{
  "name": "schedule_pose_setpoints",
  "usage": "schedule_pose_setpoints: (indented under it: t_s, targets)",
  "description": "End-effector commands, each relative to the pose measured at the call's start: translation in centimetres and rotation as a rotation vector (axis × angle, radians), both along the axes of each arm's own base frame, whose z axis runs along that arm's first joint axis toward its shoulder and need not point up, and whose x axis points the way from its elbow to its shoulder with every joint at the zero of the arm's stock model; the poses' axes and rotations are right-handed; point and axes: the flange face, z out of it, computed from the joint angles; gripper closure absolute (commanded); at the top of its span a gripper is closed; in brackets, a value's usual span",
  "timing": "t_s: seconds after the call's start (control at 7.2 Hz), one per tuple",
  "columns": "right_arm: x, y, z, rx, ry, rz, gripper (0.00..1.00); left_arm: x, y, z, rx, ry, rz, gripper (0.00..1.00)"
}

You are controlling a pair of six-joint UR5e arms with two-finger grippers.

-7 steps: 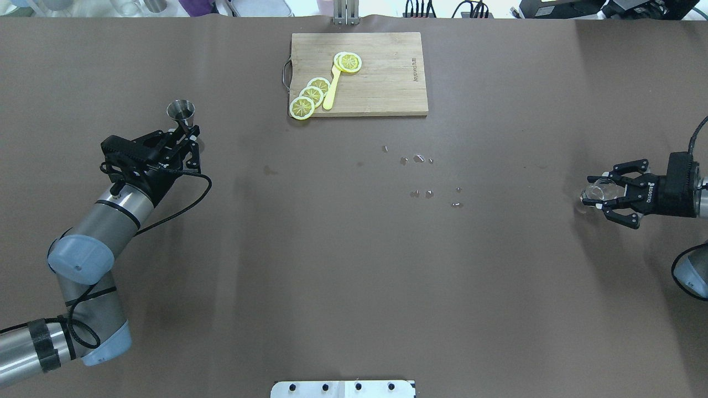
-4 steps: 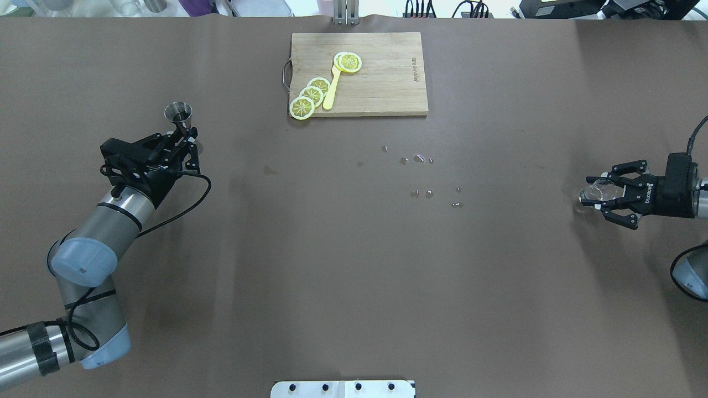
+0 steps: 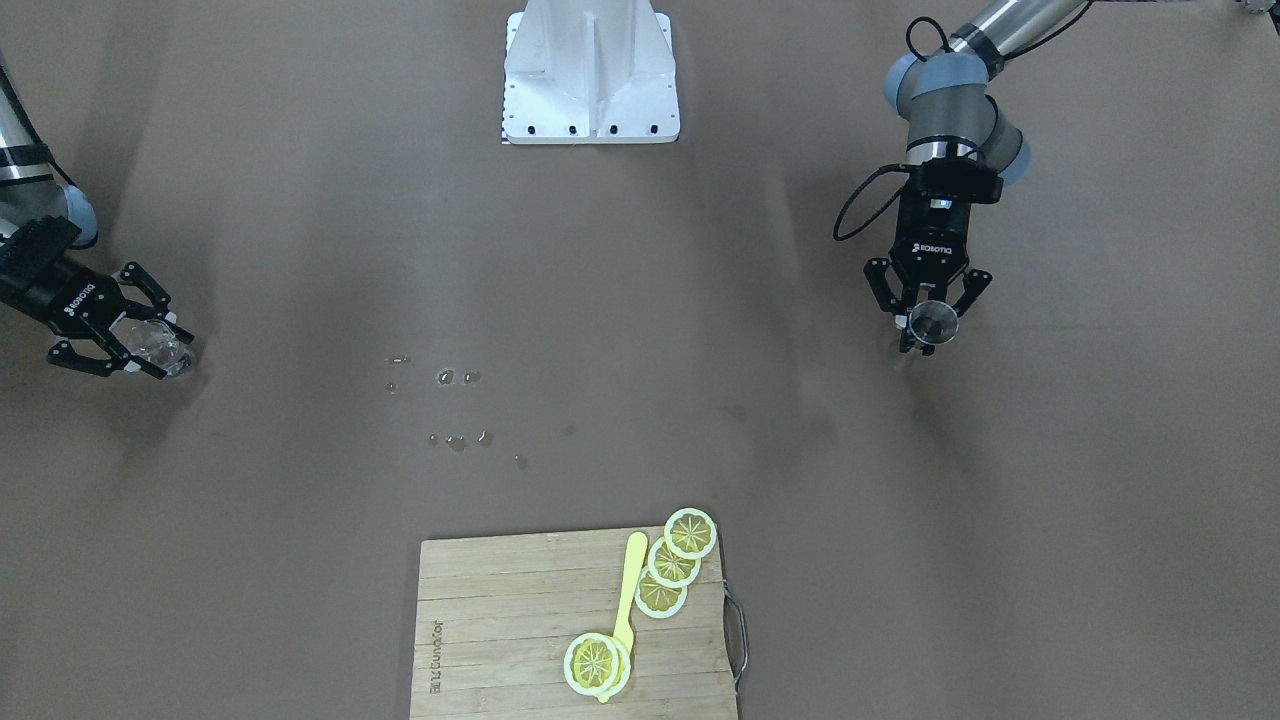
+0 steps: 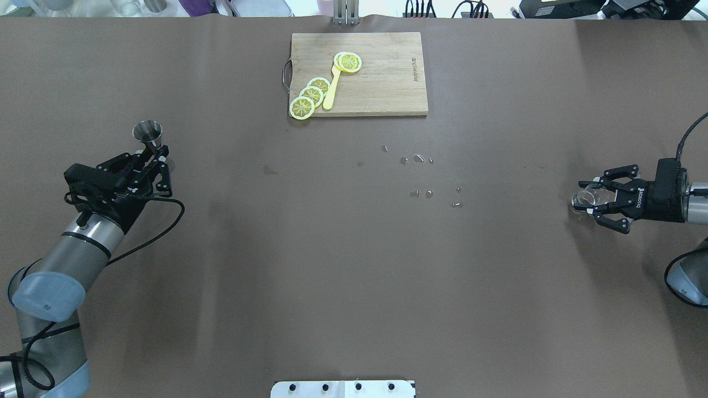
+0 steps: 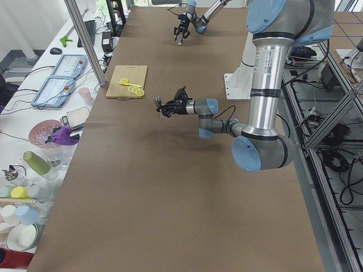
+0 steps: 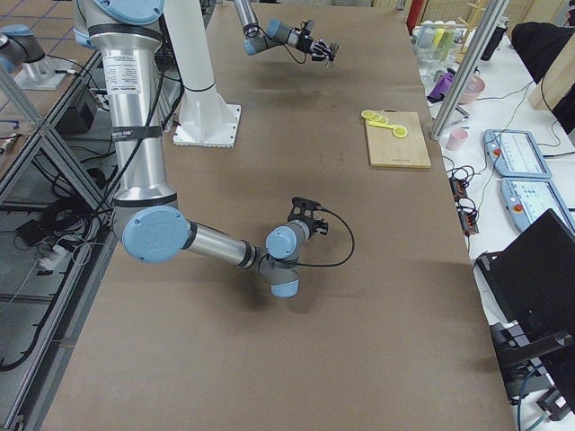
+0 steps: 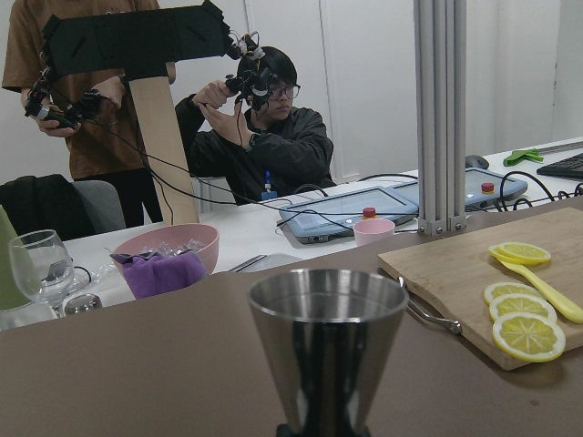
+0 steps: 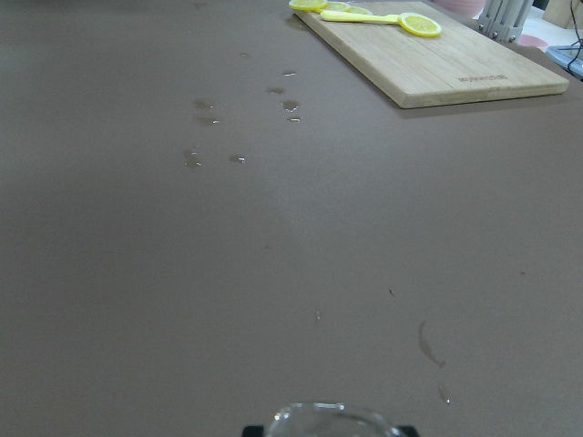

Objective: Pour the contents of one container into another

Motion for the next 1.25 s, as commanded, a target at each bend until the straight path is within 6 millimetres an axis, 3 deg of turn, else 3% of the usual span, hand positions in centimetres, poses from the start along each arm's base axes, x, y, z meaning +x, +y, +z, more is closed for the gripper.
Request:
schedule_pose_setpoints:
  t_s: [0.0,0.42,0.83,0.97,1.11]
  targets:
    - [-0.1,0.0,-0.1,-0.003,-0.003,-0.002,0.80,-1.7,3.6,3.5,0.005,-0.036,-0.056,1.00]
    - [-0.5,0.0,-0.2,-0.004,-0.006,-0.007,0.73,-4.3,6.9,7.7,0.010,-0.117,-0.184,1.00]
    - [-0.8,0.2,-0.3,-0.001,-0.006,-0.013,0.67,-3.0,7.4,10.9,-0.061,-0.016,-0.231,1.00]
    - [-0.8,0.2,-0.4,0.000,-0.009,-0.013,0.60,-1.9,7.5,11.3,-0.087,-0.006,-0.256,1.00]
    - [-0.8,0.1,-0.9,0.000,-0.019,-0.015,0.45,-1.5,7.9,11.6,-0.103,0.027,-0.257,1.00]
